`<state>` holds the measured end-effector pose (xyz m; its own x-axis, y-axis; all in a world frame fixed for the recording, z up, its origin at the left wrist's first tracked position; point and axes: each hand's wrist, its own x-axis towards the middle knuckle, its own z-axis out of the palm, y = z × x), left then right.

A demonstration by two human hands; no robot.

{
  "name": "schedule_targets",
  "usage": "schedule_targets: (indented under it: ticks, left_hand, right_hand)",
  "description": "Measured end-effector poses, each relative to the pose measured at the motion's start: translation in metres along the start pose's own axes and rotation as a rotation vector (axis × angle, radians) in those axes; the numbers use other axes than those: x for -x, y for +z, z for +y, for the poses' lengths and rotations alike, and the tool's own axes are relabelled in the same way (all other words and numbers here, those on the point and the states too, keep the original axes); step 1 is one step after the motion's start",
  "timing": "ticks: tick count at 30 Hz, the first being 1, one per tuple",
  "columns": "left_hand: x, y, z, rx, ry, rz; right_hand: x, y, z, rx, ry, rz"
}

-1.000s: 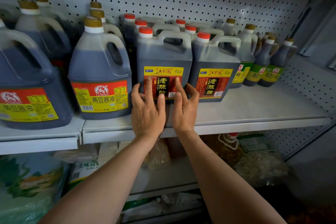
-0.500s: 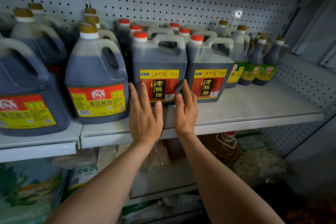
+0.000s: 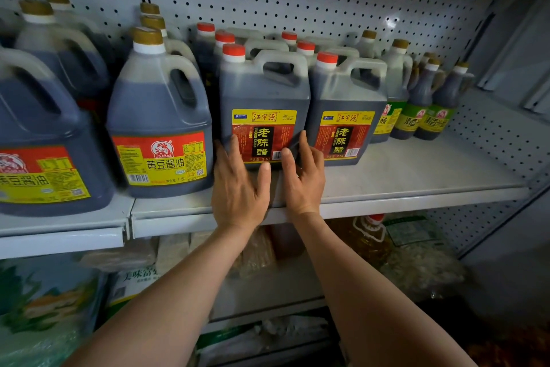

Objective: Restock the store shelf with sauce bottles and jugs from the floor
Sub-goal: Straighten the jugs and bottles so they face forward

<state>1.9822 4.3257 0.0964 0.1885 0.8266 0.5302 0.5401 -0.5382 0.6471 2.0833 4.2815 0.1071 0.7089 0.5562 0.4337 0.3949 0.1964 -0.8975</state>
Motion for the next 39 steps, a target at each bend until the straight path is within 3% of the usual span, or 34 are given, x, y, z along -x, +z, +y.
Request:
schedule_targets:
  ticks: [39]
  left_hand:
    - [0.004,-0.002,-0.005,0.032,0.088,0.017]
  right_hand:
    - [-0.007,0.001,0.012,0.014,-0.019,-0.037]
